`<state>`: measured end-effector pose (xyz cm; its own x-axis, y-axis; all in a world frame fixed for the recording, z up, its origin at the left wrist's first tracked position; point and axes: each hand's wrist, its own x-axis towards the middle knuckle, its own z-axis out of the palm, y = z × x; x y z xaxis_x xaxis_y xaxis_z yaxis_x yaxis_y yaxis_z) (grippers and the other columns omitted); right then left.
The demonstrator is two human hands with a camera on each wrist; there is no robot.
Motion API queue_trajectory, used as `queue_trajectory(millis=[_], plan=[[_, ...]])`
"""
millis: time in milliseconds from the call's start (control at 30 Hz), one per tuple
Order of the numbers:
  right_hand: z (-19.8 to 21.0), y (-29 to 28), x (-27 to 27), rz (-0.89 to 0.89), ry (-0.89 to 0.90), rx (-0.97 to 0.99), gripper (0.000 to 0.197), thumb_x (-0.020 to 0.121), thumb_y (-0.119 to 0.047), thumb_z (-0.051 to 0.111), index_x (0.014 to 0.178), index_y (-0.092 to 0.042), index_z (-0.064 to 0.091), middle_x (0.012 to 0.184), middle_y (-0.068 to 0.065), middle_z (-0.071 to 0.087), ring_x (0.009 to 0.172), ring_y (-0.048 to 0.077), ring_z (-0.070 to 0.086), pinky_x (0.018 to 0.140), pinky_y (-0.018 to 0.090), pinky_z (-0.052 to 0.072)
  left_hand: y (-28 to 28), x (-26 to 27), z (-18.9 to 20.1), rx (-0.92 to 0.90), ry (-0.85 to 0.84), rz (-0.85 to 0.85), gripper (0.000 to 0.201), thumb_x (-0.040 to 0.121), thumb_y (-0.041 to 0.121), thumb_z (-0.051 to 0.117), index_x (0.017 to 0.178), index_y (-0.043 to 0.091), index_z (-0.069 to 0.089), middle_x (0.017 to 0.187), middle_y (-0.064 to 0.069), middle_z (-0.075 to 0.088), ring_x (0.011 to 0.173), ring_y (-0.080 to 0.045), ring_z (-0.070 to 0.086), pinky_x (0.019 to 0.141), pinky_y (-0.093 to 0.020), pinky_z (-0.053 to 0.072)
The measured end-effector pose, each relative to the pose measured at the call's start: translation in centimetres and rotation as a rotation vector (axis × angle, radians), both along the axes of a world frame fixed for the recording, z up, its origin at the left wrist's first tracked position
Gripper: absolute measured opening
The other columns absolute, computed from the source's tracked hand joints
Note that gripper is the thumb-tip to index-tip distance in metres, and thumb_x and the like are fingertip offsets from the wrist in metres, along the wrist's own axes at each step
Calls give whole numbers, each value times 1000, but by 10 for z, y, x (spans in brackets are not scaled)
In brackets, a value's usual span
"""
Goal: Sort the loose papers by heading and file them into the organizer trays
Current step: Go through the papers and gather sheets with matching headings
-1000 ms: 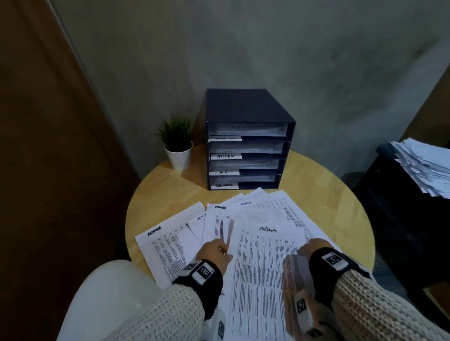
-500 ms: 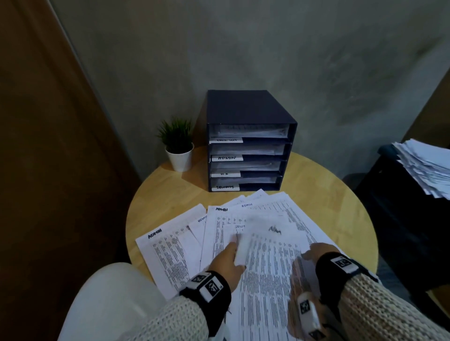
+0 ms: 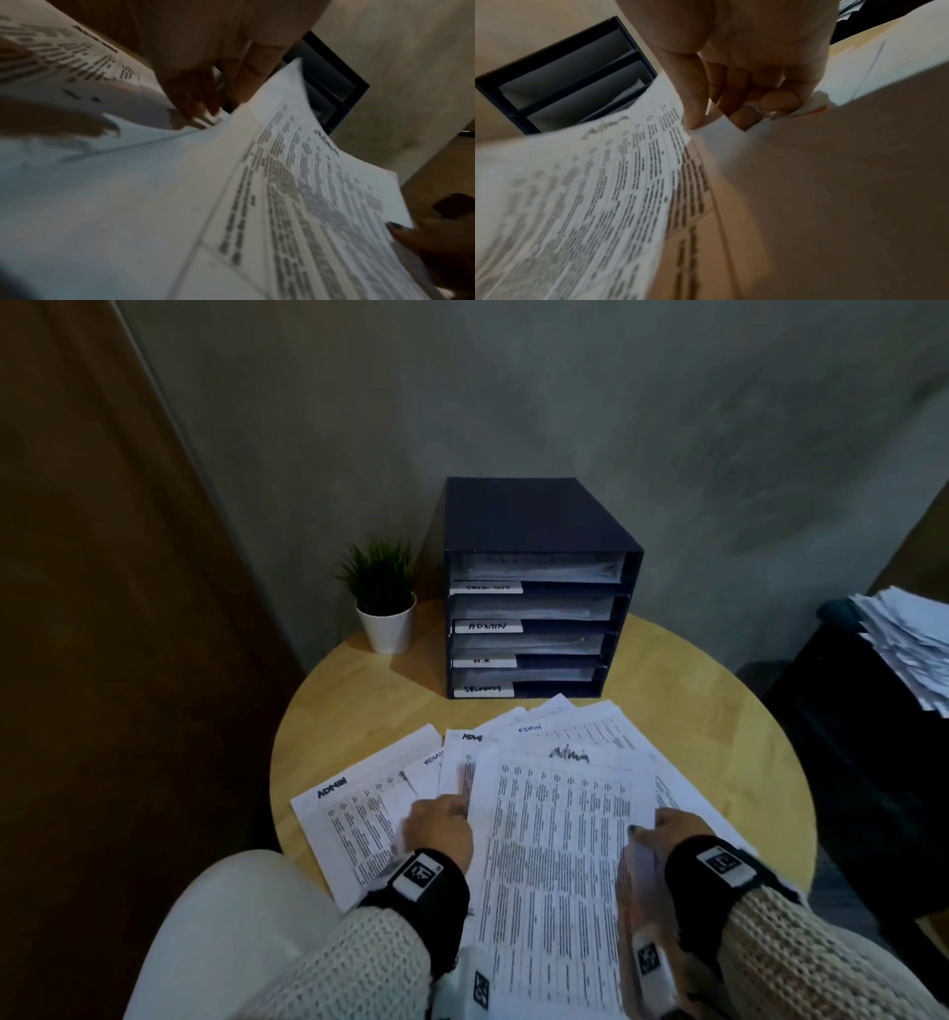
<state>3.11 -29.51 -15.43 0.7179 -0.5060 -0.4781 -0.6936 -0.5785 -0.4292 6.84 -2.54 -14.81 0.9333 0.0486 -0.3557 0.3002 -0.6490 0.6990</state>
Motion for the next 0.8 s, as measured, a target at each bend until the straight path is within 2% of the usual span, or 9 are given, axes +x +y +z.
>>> queue_trajectory(millis=[67, 100, 167, 233, 333, 433, 533, 633, 800], plan=[[3, -1, 1, 33, 53, -46, 28, 95, -28, 53, 74, -11, 46, 77, 6, 49, 70, 17, 48, 70, 27, 34, 8, 2, -1, 40, 28, 65, 42, 89, 11, 41, 124, 31, 53, 135, -3, 47, 121, -27, 50, 102, -35, 43], [5, 0, 0, 60, 70, -69, 22, 96, -29, 51, 87, -8, 54, 91, 9, 56, 84, 19, 55, 76, 26, 36, 10, 4, -2, 10, 44, 88, 41, 91, 11, 43, 129, 25, 48, 138, -5, 45, 123, -27, 48, 103, -34, 42], [6, 0, -1, 81, 96, -104, 33, 97, -31, 49, 116, -6, 57, 120, 11, 59, 112, 23, 56, 83, 24, 38, 11, 7, -3, -78, 46, 117, 39, 93, 14, 51, 131, 14, 45, 137, -9, 47, 120, -29, 51, 97, -30, 43], [11, 4, -3, 76, 91, -118, 38, 98, -32, 47, 125, -6, 54, 129, 11, 56, 120, 23, 54, 89, 24, 41, 9, 6, 0, -123, 37, 128, 38, 92, 19, 57, 128, 10, 48, 131, -10, 53, 113, -29, 56, 88, -28, 44], [12, 5, -4, 75, 83, -130, 39, 98, -32, 46, 126, -7, 52, 130, 10, 56, 121, 23, 53, 95, 24, 41, 5, 4, 2, -67, 49, 0, 30, 94, 28, 54, 119, 11, 59, 120, -9, 63, 104, -27, 59, 89, -29, 48], [11, 5, -6, 83, 79, -141, 34, 97, -27, 49, 122, -6, 55, 126, 11, 58, 117, 24, 55, 91, 24, 42, 4, 7, 3, -29, 1, -43, 28, 97, 23, 50, 118, 10, 61, 117, -11, 65, 91, -23, 57, 83, -27, 46], [10, 5, -7, 84, 67, -145, 30, 96, -20, 50, 120, -5, 57, 123, 13, 61, 115, 25, 57, 86, 24, 42, 10, 17, 12, 50, -23, 1, 34, 99, 19, 42, 131, 11, 50, 128, -14, 57, 109, -32, 57, 90, -30, 44], [10, 5, -8, 87, 46, -121, 31, 95, -17, 51, 123, -5, 58, 125, 14, 61, 115, 27, 57, 90, 28, 43, 21, 28, 30, 56, -118, 91, 35, 99, 16, 38, 133, 8, 46, 129, -17, 55, 115, -34, 53, 92, -32, 43], [14, 8, -12, 75, 42, -126, 32, 98, -21, 47, 126, -8, 56, 129, 11, 59, 117, 25, 56, 95, 27, 43, 41, 45, 87, -52, -373, 259, 28, 99, 14, 38, 120, 3, 52, 114, -23, 58, 87, -30, 50, 73, -29, 33]])
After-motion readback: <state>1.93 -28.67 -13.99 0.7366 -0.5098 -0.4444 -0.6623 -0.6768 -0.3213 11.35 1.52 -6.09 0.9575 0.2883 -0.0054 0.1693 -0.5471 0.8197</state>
